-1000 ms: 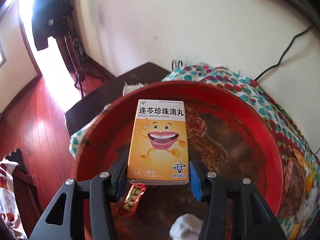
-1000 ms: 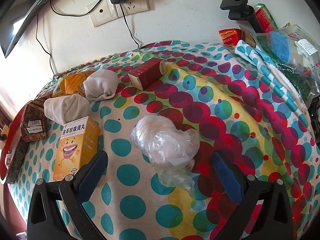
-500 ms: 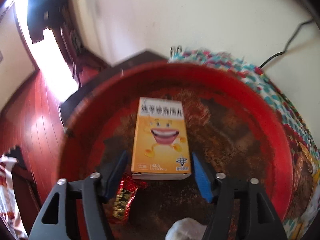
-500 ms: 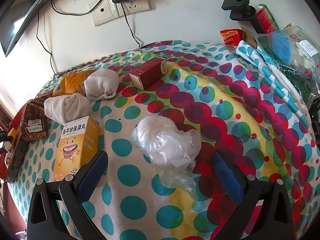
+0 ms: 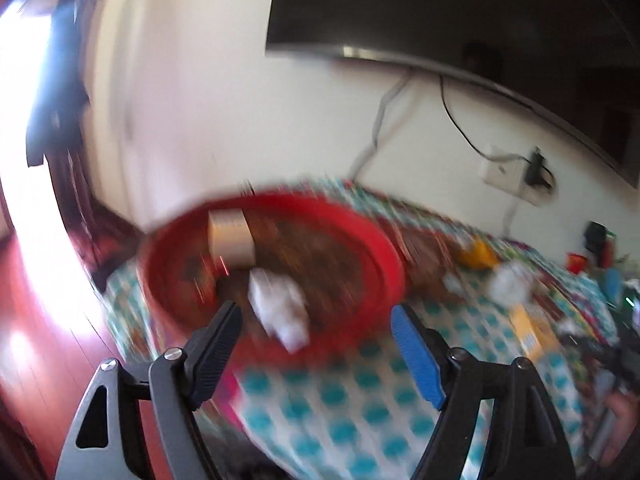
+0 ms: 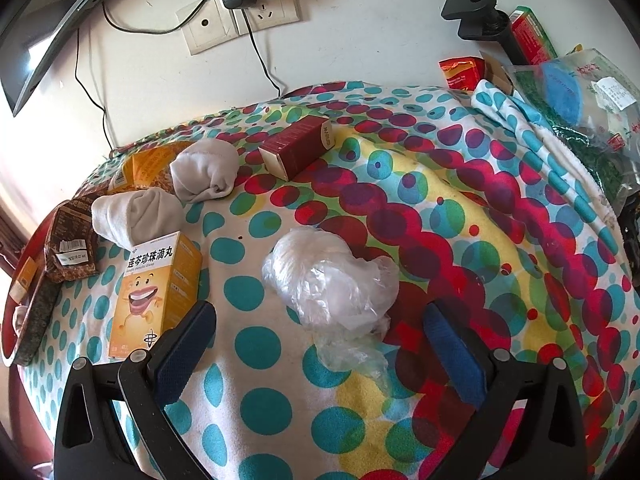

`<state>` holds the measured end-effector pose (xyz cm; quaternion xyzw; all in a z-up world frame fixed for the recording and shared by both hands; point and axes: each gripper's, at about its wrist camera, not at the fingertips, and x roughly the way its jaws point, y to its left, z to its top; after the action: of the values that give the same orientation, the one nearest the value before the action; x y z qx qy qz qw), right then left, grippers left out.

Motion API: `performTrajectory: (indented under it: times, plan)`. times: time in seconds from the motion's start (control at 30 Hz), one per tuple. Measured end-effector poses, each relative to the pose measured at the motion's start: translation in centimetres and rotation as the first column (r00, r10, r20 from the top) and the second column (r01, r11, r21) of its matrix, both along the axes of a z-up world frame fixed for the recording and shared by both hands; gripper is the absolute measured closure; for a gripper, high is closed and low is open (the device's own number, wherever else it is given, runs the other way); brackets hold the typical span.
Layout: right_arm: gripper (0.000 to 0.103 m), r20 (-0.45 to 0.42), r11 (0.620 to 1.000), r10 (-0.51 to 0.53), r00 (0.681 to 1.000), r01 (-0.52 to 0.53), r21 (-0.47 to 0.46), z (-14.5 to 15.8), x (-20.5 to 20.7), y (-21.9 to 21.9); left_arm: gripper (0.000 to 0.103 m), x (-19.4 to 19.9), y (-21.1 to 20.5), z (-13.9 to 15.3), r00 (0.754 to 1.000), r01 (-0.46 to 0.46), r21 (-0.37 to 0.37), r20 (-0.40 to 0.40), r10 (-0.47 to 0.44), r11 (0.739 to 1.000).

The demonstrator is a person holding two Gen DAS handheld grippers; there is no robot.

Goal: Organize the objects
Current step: 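Grasp the clear plastic bag with the right gripper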

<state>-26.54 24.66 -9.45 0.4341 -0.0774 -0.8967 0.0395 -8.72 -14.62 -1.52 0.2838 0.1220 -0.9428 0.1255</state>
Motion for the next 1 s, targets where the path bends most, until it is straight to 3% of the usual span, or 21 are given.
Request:
performTrajectory:
  times: [0.1,0.2,0.27,0.33,0.5,0.73,1.0]
  plan:
    - [0.0,0.003,1.0,0.003,1.0,-0.003,0.011,0.0,-0.2,-0.2,0.024,1.3,1.5,-2.8,0.998,0.041,0.027,0.045,-0.042,0.999]
    - [0.01,0.006,0.999,-0.012,1.0,0.012,0.038,0.1,-0.4,-0.2,0.024,2.2,2.6,-4.6,0.994,0.084,0.011,0.068,-0.085,0.996]
    - [0.031,0.006,0.997,-0.021,1.0,0.021,0.08,0.1,-0.7,-0.2,0.024,2.6,3.1,-5.2,0.992,0.104,0.037,0.073,-0.106,0.994]
    - [0.067,0.0,0.997,-0.023,1.0,0.023,0.074,0.4,-0.7,0.1,0.024,2.8,3.4,-5.5,0.99,0.116,0.062,0.073,-0.12,0.991]
    - [0.07,-0.001,0.999,-0.018,1.0,0.018,0.043,0.8,-0.3,0.1,0.024,3.3,3.1,-4.8,0.991,0.117,0.07,0.055,-0.121,0.991]
    - [0.07,-0.065,0.994,0.042,0.997,-0.035,0.101,3.5,0.7,-2.5,0.024,3.7,2.5,-4.2,0.995,0.071,0.044,0.062,-0.073,0.997]
    - [0.07,-0.136,0.973,0.216,0.967,-0.202,0.107,7.0,1.2,-10.3,0.024,4.3,2.3,-3.8,0.996,0.049,0.025,0.071,-0.05,0.999]
